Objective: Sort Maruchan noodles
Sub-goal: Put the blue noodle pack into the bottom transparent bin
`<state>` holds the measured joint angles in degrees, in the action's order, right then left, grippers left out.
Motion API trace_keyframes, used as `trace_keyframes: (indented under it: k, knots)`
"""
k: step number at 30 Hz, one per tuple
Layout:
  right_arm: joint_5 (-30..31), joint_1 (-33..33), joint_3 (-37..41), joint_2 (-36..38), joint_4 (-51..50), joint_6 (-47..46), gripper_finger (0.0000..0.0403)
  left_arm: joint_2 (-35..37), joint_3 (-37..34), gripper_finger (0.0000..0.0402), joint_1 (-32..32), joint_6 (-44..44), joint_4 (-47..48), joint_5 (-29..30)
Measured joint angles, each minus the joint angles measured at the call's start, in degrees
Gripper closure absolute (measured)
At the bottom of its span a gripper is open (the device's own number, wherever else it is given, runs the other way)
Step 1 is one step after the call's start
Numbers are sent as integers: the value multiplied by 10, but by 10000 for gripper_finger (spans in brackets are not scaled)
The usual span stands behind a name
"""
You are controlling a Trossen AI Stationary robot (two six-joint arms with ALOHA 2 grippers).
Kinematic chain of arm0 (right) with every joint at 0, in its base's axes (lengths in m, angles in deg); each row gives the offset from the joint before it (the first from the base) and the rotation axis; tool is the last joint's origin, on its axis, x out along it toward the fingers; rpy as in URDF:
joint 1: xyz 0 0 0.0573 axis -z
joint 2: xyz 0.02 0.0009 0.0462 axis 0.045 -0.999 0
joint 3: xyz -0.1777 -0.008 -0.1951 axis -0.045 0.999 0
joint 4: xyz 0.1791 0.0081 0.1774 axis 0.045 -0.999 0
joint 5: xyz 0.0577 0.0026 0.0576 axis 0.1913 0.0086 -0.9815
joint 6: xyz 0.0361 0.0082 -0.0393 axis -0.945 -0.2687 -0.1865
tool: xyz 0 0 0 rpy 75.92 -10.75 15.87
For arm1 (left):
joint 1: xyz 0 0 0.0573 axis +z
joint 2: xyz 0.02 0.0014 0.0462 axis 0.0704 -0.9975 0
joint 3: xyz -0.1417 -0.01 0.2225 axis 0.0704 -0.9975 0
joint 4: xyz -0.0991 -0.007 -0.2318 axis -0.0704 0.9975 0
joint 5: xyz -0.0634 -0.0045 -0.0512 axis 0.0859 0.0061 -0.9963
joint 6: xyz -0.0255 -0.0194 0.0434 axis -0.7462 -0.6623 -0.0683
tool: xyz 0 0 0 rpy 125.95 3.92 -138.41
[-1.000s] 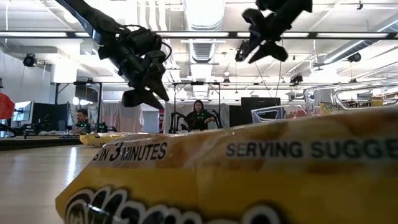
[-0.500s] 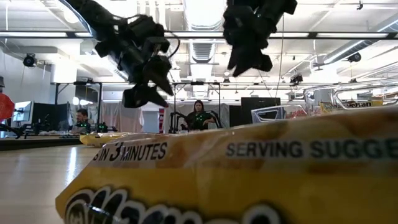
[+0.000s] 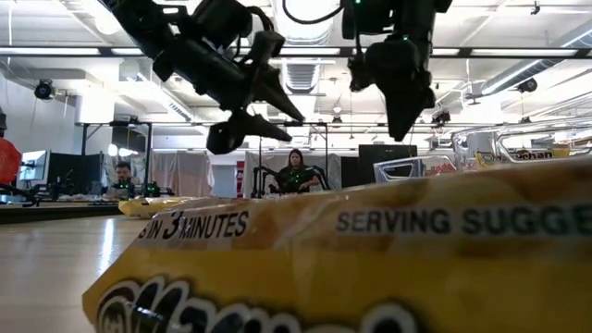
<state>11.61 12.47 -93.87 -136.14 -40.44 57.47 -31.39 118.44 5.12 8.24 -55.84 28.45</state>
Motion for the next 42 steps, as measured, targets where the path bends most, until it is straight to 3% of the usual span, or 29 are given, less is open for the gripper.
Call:
trace_keyframes:
  k: [13,18,34,42]
  knots:
    - [3,-57,35,44,7,-21,284,-120,1,256,-13,-94,-168,10]
    - [32,-60,42,47,13,-30,284,-148,1,256,-13,-105,-205,9]
    - [31,-60,119,53,48,-65,284,-243,71,256,-15,-104,-203,6]
    - [30,-59,164,58,145,-91,284,-248,67,256,-15,-101,-158,7]
